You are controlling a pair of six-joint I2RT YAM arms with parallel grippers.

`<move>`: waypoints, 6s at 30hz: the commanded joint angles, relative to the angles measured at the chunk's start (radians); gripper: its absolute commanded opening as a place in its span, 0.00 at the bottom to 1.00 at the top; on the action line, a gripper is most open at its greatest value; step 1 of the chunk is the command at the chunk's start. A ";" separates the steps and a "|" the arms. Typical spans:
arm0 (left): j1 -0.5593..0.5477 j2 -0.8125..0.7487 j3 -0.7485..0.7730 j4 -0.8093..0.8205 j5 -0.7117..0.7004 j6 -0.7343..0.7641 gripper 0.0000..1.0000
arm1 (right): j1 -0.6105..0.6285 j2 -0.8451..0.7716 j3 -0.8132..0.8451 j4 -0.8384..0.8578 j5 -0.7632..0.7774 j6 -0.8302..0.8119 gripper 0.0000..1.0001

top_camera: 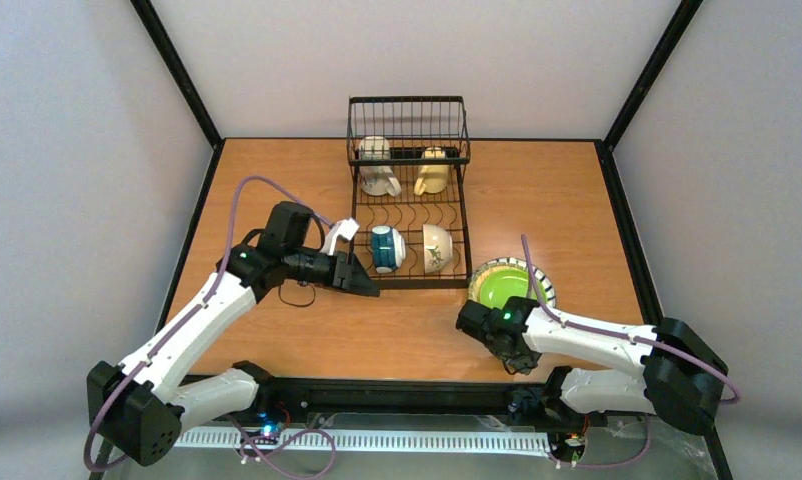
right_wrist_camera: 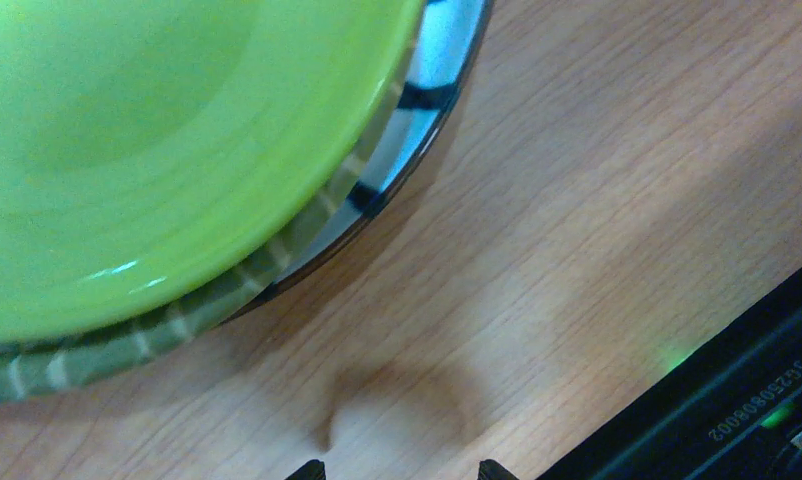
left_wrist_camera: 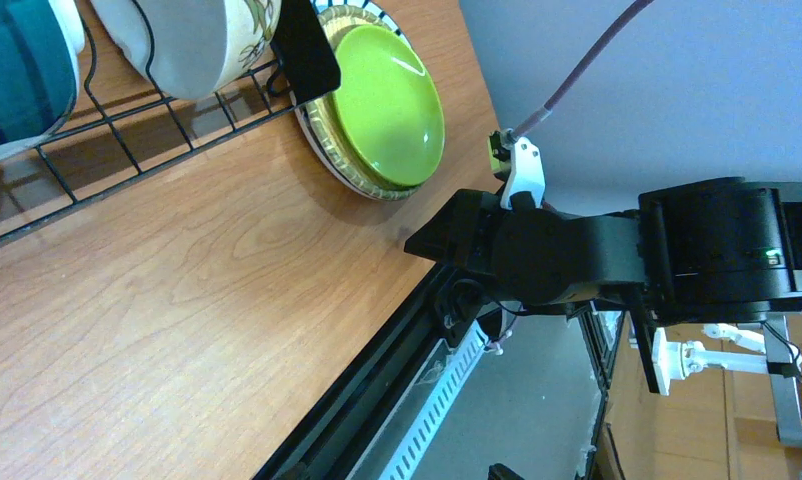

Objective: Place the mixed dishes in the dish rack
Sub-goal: Grab the plate at the center of the board.

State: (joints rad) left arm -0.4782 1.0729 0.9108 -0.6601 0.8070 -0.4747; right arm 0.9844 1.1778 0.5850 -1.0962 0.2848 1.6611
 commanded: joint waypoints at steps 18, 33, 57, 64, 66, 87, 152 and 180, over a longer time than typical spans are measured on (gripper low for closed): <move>-0.007 -0.029 -0.006 0.039 0.020 -0.017 1.00 | -0.060 0.056 -0.028 0.098 0.146 0.036 0.87; -0.007 -0.034 0.002 0.029 0.022 -0.006 1.00 | -0.082 0.091 0.101 0.024 0.086 -0.043 0.89; -0.073 0.182 0.060 0.160 0.034 -0.026 1.00 | -0.344 -0.242 0.184 -0.105 0.173 -0.077 0.90; -0.147 0.270 0.068 0.230 -0.012 -0.065 1.00 | -0.569 -0.241 0.139 0.051 0.131 -0.330 0.92; -0.147 0.283 0.056 0.260 -0.011 -0.079 1.00 | -0.618 -0.243 0.121 0.093 0.106 -0.379 0.92; -0.245 0.507 0.199 0.310 -0.071 -0.050 1.00 | -0.788 -0.252 -0.025 0.336 0.004 -0.517 0.92; -0.488 1.257 1.020 0.007 -0.547 -0.022 1.00 | -0.905 -0.315 -0.101 0.439 -0.094 -0.652 0.91; -0.505 1.306 1.003 -0.040 -0.620 -0.056 1.00 | -0.941 -0.257 -0.145 0.544 -0.150 -0.678 0.91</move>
State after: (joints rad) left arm -0.9932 2.3089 1.9221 -0.6312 0.2672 -0.5316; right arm 0.0605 0.9146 0.4702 -0.5629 0.1425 1.0000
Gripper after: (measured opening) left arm 0.995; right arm 0.911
